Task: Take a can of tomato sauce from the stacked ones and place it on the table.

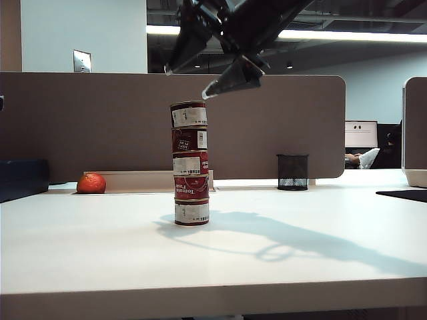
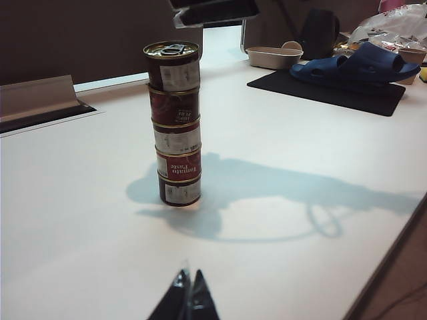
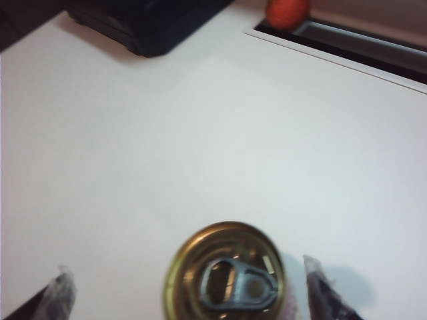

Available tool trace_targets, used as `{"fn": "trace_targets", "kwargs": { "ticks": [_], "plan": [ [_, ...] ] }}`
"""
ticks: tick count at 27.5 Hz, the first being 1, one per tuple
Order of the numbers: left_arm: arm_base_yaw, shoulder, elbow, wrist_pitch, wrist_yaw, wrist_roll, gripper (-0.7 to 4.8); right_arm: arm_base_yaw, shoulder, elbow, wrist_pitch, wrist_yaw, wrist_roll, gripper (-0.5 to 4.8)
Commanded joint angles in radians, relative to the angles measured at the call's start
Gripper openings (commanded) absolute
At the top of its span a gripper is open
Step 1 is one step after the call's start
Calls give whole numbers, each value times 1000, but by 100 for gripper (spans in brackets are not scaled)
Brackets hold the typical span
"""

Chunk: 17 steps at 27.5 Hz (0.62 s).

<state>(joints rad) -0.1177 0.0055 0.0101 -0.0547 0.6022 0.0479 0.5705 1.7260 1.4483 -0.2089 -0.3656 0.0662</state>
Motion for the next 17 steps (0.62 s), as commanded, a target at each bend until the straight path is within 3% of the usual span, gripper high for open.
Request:
{"fn": "trace_targets", "kwargs": {
  "ticks": [1, 6, 17],
  "plan": [
    [1, 1, 3, 3, 5, -3, -6, 1, 16, 8, 10, 30, -15, 479],
    [1, 1, 3, 3, 5, -3, -6, 11, 37, 8, 5, 82, -33, 479],
    [1, 1, 2, -18, 4, -3, -6, 15, 60, 8, 5, 98, -41, 479]
  ]
}}
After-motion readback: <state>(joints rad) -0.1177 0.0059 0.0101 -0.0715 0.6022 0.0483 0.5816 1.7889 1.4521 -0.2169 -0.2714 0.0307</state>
